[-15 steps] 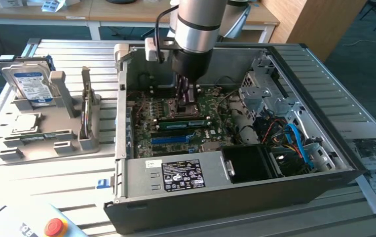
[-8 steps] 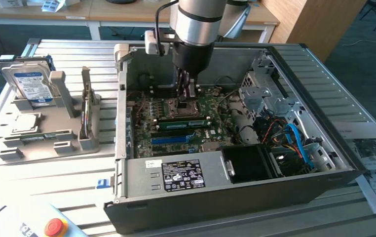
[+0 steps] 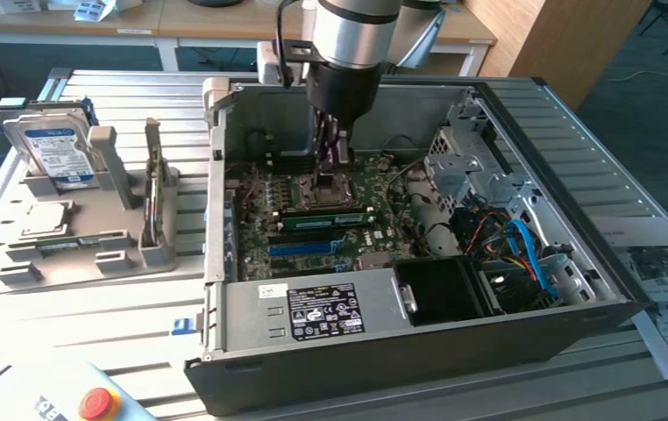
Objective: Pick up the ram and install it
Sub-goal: 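Press down the ram until it locks into place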
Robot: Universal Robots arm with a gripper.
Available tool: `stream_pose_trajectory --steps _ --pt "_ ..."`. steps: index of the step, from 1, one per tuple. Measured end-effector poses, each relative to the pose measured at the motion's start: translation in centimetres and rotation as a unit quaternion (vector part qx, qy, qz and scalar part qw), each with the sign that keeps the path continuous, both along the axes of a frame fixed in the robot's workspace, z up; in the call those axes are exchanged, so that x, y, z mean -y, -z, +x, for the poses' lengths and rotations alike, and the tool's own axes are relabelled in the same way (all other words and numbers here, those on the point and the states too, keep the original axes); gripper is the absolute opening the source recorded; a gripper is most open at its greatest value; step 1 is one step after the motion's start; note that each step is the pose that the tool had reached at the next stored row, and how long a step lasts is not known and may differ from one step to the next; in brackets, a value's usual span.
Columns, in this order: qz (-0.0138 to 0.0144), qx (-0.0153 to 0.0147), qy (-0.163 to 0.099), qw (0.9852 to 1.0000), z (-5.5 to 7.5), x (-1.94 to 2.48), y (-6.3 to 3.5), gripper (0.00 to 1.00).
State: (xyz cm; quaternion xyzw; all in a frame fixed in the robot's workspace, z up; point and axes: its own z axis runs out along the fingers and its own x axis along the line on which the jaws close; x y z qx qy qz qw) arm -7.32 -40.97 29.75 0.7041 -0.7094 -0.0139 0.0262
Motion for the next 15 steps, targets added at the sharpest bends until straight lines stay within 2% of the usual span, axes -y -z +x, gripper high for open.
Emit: stream_pose_trajectory --steps 10,15 --pt "-0.0015 0.0002 0.0 1.0 0.0 0.0 -1.51 0.11" --pt "-0.0026 0.0005 0.0 1.0 0.0 0.0 -1.89 0.11"
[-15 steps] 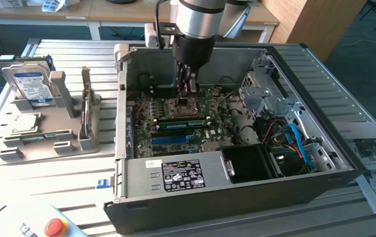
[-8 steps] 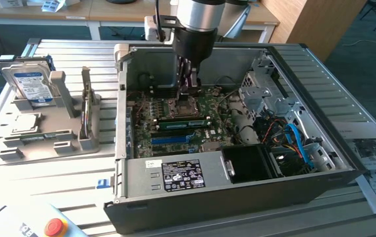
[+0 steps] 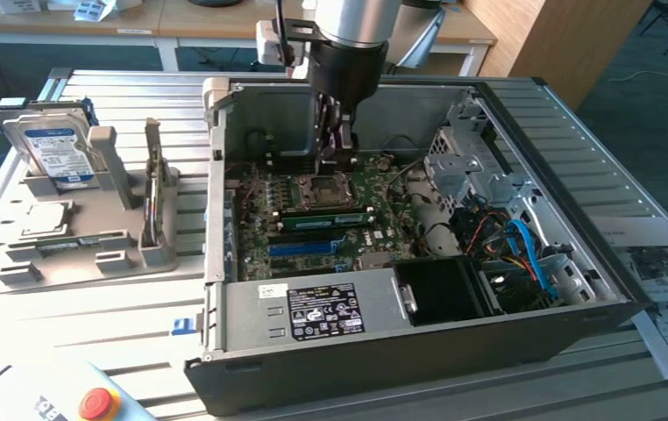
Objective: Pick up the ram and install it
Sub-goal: 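Press down the ram until it locks into place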
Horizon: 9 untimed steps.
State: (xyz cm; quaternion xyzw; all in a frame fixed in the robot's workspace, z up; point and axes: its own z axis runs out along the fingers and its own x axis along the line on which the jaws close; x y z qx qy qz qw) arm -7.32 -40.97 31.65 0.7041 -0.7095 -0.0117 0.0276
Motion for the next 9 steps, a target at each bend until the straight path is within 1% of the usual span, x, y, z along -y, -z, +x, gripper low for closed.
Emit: stream_pose_trajectory --steps 9 --pt "-0.0001 -0.0001 0.0 1.0 0.13 0.0 -0.01 0.11"
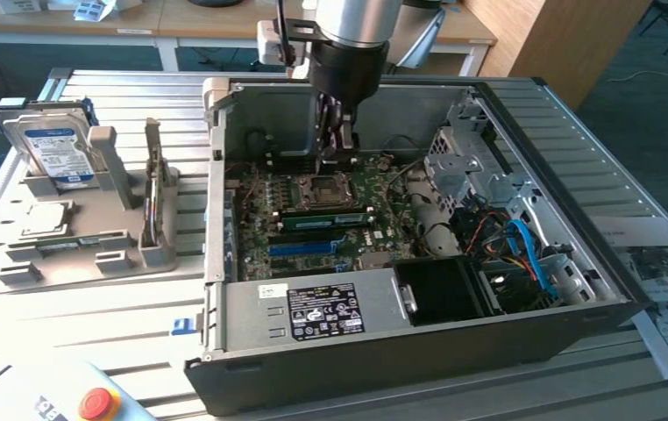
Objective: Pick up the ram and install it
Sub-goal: 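Press down the ram until it locks into place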
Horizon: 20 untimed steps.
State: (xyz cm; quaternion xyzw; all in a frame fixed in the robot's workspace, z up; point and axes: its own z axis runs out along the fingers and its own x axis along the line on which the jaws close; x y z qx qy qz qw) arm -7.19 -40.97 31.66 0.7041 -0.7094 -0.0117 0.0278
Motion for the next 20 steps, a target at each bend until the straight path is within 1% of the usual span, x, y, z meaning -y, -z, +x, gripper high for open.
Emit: stream_pose_trajectory --steps 14,20 --pt "0.0 0.0 0.0 1.0 0.8 0.0 0.0 0.11" --pt "0.0 0.0 0.0 1.0 1.3 0.0 0.0 0.11"
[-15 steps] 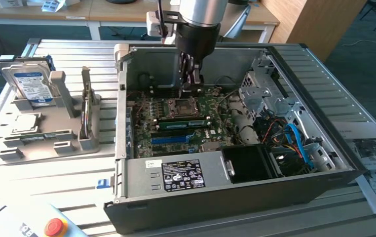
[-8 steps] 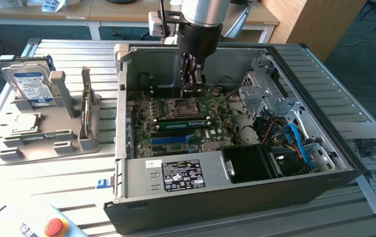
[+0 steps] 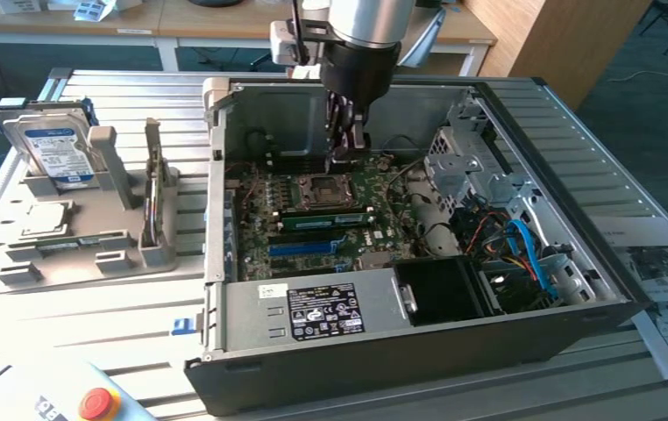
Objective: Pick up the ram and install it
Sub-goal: 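Press down the ram until it locks into place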
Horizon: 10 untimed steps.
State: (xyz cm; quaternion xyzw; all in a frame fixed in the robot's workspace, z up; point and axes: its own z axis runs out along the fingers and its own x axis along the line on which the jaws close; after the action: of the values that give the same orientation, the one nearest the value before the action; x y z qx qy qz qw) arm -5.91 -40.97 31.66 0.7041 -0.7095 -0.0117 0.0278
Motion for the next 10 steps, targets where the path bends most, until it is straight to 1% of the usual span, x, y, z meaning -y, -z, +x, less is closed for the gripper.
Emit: stream_pose_trajectory --steps 4,10 --pt "0.0 0.0 0.0 1.0 0.32 0.0 0.0 0.11" --pt "0.0 0.0 0.0 1.0 0.34 0.0 0.0 0.11"
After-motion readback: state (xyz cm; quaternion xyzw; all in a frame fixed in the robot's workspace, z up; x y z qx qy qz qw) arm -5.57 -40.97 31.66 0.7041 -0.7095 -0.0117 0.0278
